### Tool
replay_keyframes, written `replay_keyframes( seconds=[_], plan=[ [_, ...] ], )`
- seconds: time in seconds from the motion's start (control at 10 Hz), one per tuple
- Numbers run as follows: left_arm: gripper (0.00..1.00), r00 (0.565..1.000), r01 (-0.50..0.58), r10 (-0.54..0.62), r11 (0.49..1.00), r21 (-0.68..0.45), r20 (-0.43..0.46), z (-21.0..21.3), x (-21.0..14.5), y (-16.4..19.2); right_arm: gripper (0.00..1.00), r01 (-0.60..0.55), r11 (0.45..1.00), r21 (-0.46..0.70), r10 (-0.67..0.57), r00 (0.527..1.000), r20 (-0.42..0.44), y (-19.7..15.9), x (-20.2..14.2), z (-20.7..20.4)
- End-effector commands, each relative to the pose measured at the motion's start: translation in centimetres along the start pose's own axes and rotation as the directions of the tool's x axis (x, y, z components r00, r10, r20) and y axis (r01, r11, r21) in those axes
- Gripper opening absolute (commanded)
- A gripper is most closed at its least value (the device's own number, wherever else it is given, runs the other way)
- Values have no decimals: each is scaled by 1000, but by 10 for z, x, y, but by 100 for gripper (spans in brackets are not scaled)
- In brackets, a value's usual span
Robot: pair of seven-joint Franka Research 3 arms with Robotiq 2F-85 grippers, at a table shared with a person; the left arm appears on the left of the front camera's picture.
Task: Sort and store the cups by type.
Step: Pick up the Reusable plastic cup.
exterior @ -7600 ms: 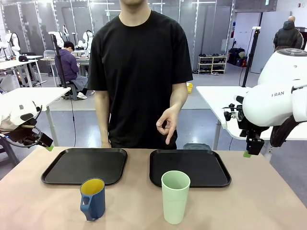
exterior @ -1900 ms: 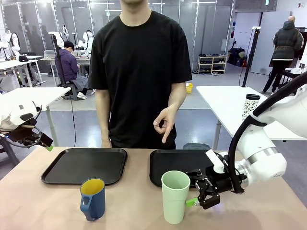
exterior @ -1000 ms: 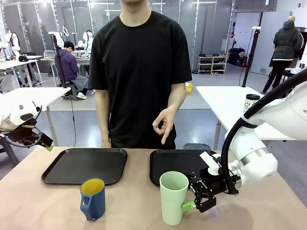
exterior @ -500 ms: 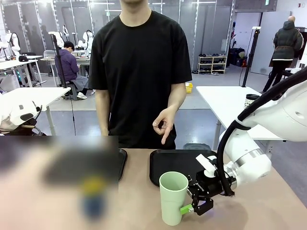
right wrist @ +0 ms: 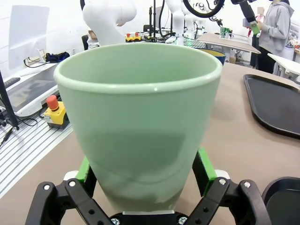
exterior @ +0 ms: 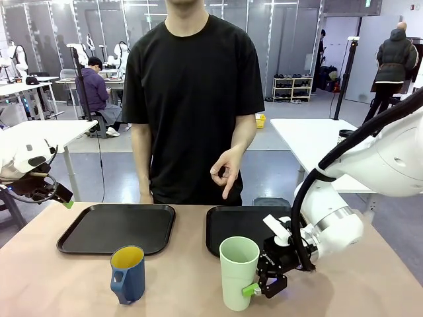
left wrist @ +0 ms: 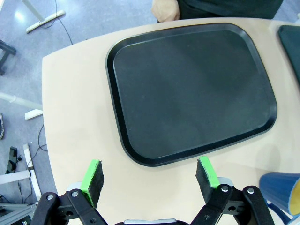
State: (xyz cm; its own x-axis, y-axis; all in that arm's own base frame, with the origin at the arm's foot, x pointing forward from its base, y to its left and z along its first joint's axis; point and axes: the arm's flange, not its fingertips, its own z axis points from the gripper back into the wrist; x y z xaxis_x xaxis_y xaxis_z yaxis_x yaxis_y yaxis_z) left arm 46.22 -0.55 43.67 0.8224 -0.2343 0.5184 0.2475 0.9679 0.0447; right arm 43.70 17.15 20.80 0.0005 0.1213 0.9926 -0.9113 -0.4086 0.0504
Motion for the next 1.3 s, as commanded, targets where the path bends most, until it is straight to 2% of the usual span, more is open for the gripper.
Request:
replay_keyframes(
  seconds=[0.0, 0.2, 0.3, 0.8, 1.1, 1.2],
  plan=[
    [100, 1000, -5, 5, 1000, -8, 2, 0, 0, 2, 100, -40, 999, 20, 40, 999, 12, 5, -10, -1],
    [100, 1000, -5, 5, 1000, -8, 2, 0, 0, 2, 100, -44, 998, 36, 44, 999, 21, 5, -11, -3],
    [100, 1000, -5, 5, 1000, -8, 2, 0, 0, 2, 93, -71, 996, 55, 71, 997, 2, 6, -12, -4],
    [100, 1000, -5, 5, 1000, -8, 2, 0, 0, 2, 49, -92, 994, 62, 90, 995, 38, 8, -10, -3],
    [100, 1000, -5, 5, 1000, -8, 2, 0, 0, 2, 49, -130, 991, 23, 128, 990, 60, 15, 23, 9],
    [100, 1000, -5, 5, 1000, -8, 2, 0, 0, 2, 49, -127, 992, -5, 127, 991, 32, 19, 38, 16]
  ],
)
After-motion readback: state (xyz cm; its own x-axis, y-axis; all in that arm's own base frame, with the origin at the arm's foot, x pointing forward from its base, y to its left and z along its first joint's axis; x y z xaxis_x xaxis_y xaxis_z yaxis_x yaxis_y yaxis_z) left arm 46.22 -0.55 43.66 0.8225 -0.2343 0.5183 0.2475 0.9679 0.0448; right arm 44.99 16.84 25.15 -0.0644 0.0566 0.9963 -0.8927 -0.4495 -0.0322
